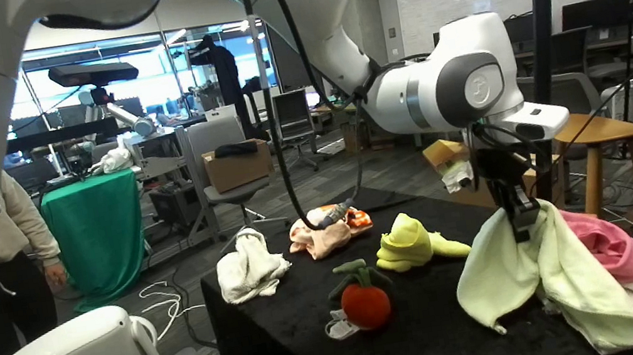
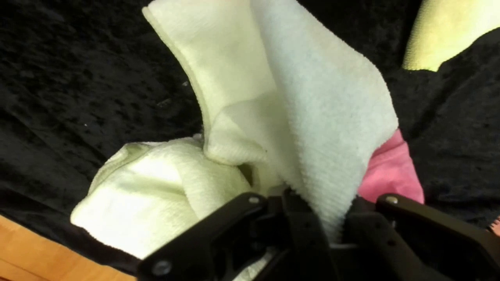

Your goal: Pile the rope, radish, t-shirts and towels together on the table

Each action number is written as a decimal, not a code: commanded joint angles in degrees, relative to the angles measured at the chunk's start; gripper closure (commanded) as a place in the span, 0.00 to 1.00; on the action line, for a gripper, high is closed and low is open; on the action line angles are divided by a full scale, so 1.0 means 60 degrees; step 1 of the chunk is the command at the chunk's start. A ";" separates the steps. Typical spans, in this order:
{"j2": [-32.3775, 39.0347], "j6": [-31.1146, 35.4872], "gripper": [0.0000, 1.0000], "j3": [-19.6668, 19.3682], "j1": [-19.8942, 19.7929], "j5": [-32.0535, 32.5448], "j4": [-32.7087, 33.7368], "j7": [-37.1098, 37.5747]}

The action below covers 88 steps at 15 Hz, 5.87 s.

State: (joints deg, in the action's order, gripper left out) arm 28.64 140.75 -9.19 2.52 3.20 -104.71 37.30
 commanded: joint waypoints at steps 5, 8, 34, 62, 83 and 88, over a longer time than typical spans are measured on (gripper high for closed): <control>0.1690 -0.1643 0.93 -0.0388 -0.0207 -0.0192 0.2114 0.0570; 0.1803 -0.2004 0.80 -0.0366 -0.0303 -0.0237 0.2382 0.0571; 0.0241 -0.3918 0.00 0.1217 0.1005 0.1033 0.1515 -0.2860; 0.2702 -0.5955 0.00 0.1852 0.0850 -0.1303 0.4106 -0.3449; 0.1414 -0.4817 0.90 0.1278 -0.0491 -0.1728 0.3448 -0.3491; 0.1095 -0.4354 0.90 0.0860 -0.0680 -0.1603 0.3248 -0.2958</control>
State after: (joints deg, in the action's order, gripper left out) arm 37.65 112.41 -3.00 -1.41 -5.60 -82.47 17.42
